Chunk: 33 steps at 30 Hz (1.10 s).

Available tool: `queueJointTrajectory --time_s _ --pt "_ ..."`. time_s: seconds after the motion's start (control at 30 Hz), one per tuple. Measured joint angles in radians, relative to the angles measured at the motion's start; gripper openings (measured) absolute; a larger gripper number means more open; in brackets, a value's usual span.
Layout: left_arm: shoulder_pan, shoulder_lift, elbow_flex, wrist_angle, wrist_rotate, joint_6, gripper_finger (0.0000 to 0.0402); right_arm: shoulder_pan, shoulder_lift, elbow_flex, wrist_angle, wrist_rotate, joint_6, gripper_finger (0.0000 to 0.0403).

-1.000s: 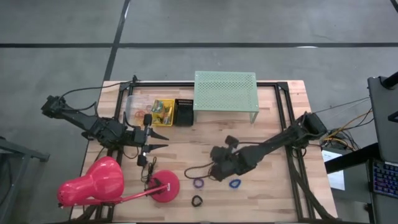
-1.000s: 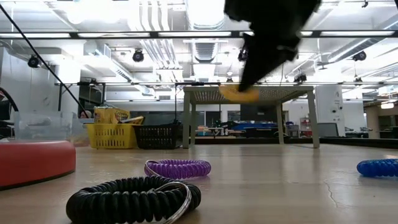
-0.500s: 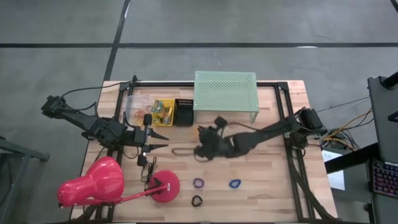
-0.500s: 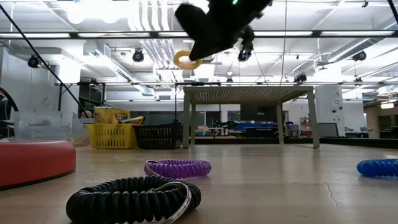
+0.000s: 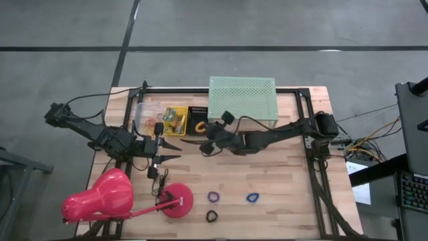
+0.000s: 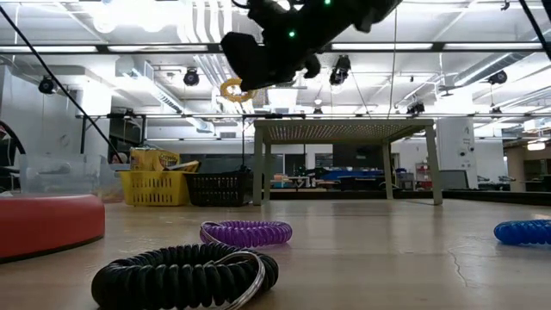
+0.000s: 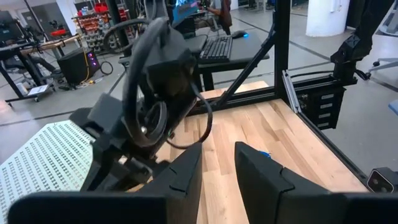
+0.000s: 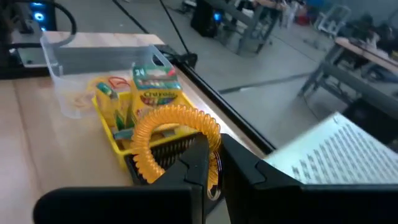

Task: Pick & Place Office Desk Supplies
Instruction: Put the yellow spring rubber band into the black bin

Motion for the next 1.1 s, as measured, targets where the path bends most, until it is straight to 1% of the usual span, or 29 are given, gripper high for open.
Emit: queueJointTrajectory --time_s 0.13,0.23,0.3,0.5,0.6,0.77,0.87,1.0,1.1 --pt "0.000 0.000 0.000 0.000 0.000 0.003 0.0098 -0.031 0.039 0.007 0.040 -0.081 -0.065 0.0022" --pt "0.000 0.000 0.000 0.000 0.000 0.003 0.0098 -0.036 0.090 0.007 0.055 -0.086 -0.076 0.0022" --pt "0.000 0.000 0.000 0.000 0.000 0.002 0.0098 -0.033 0.131 0.006 0.100 -0.052 -0.096 0.0022" --pt "0.000 0.000 0.000 -0.001 0.000 0.002 0.0098 0.004 0.249 0.024 0.330 0.141 -0.196 0.0022" --pt "0.000 0.000 0.000 -0.003 0.000 0.002 0.0098 0.017 0.277 0.049 0.398 0.160 -0.178 0.0022" --pt "0.000 -0.001 0.000 -0.004 0.000 0.002 0.0098 0.020 0.298 0.085 0.392 0.185 -0.050 0.0022" --pt "0.000 -0.001 0.000 -0.004 0.000 0.002 0.0098 0.018 0.297 0.090 0.393 0.179 -0.027 0.0022" --pt "0.000 0.000 0.000 -0.004 0.000 0.002 0.0098 0.017 0.297 0.093 0.355 0.141 -0.077 0.0022" --pt "0.000 0.000 0.000 -0.005 0.000 0.002 0.0098 0.010 0.297 0.095 0.311 0.083 -0.037 0.0022"
